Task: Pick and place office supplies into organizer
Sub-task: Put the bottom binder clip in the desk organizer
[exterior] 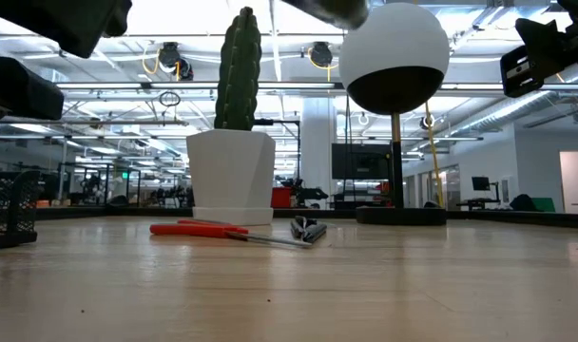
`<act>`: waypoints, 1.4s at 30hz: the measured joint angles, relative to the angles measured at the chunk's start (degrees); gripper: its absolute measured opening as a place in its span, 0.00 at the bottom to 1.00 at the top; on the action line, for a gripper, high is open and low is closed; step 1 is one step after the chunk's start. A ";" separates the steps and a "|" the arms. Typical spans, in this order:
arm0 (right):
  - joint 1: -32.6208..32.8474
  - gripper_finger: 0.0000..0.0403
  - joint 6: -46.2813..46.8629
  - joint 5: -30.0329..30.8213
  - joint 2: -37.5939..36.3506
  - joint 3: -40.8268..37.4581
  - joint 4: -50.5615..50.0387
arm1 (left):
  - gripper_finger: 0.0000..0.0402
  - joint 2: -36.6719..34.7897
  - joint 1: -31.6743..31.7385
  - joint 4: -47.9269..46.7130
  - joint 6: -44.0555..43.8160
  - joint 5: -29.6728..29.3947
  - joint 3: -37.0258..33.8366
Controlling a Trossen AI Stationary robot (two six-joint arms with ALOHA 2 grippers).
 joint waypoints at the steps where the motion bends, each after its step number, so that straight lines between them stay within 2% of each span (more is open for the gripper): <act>1: 0.00 0.38 0.00 0.02 0.00 0.00 0.00 | 0.43 0.00 0.02 -0.02 -0.06 0.12 -0.02; 4: -0.02 0.38 0.00 0.01 0.00 -0.01 0.00 | 0.42 -0.22 0.02 -0.44 -0.08 0.32 -0.06; 8: 0.00 0.38 0.00 0.00 0.00 -0.02 0.00 | 0.36 -1.40 0.04 -0.63 -0.45 0.39 -0.17; 12: -0.01 0.38 0.00 0.00 -0.01 -0.01 0.00 | 0.36 -3.63 0.04 -0.71 -0.70 -0.01 -0.15; 18: -0.02 0.38 0.02 0.02 -0.02 0.00 0.00 | 0.45 -6.35 -1.06 -5.04 -3.72 0.41 -0.15; 20: -0.01 0.38 0.00 0.01 0.00 -0.01 0.00 | 0.45 -7.29 -1.66 -7.86 -5.08 0.66 -0.15; 26: -0.01 0.38 0.00 0.00 -0.01 0.00 0.00 | 0.31 -9.75 -3.15 -14.89 -8.68 2.22 -0.15; 29: -0.02 0.38 0.00 0.00 -0.02 -0.02 0.00 | 0.24 -9.93 -3.59 -14.94 -10.16 2.27 -0.15; 32: -0.02 0.38 0.00 0.01 -0.02 -0.02 0.00 | 0.22 -9.97 -2.98 -13.98 -11.15 2.27 -0.15; 35: 0.00 0.38 0.00 0.00 -0.02 -0.02 0.02 | 0.26 -9.55 -1.72 -11.02 -9.61 2.21 -0.08; 42: -0.02 0.38 0.00 0.01 0.00 -0.02 0.02 | 0.46 -6.18 0.00 -6.86 -4.37 4.32 -0.06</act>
